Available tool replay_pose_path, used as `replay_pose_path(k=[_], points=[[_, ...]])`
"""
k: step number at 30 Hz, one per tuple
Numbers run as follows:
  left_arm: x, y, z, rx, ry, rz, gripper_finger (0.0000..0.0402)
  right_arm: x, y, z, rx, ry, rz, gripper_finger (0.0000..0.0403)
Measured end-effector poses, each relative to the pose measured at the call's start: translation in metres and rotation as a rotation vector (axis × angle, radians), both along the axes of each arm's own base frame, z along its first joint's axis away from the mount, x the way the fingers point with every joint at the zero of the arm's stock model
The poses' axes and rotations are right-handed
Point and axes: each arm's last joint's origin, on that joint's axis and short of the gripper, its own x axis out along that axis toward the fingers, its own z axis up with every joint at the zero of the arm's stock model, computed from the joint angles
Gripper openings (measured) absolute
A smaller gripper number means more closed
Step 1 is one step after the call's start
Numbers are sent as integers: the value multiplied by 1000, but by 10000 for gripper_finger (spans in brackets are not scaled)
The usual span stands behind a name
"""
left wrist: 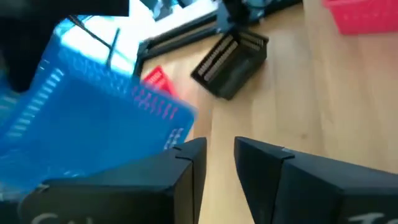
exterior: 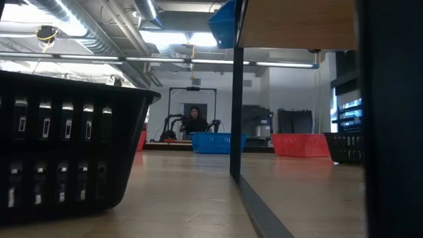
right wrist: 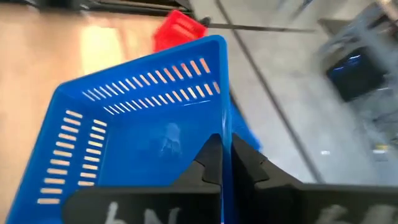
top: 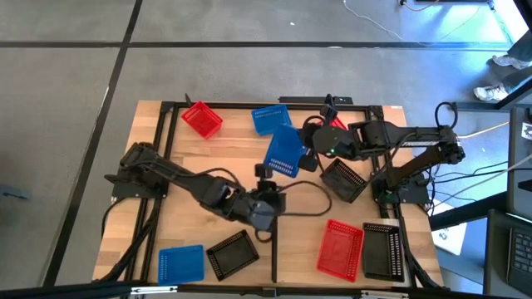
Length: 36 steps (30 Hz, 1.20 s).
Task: Stack baskets on shelf by color
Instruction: Put the middle blue bin on the shelf
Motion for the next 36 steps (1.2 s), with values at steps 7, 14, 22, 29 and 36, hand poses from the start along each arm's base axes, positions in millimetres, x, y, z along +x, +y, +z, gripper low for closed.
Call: replay_pose_path(k=[7, 14, 22, 29, 36], points=[[-37, -12, 16, -159, -21, 55, 77, -19, 8, 16, 255, 23, 41, 1], [-76, -14, 36, -228, -41, 92, 77, -28, 34, 29, 613, 21, 185, 1], [-113, -8, 61, -289, -87, 93, 77, -32, 58, 19, 782, 32, 92, 0], [-124, -10, 68, -297, -103, 63, 77, -31, 77, -12, 852, 90, -27, 0], [-126, -14, 67, -307, -78, 33, 77, -23, 99, -34, 918, 64, 52, 0]])
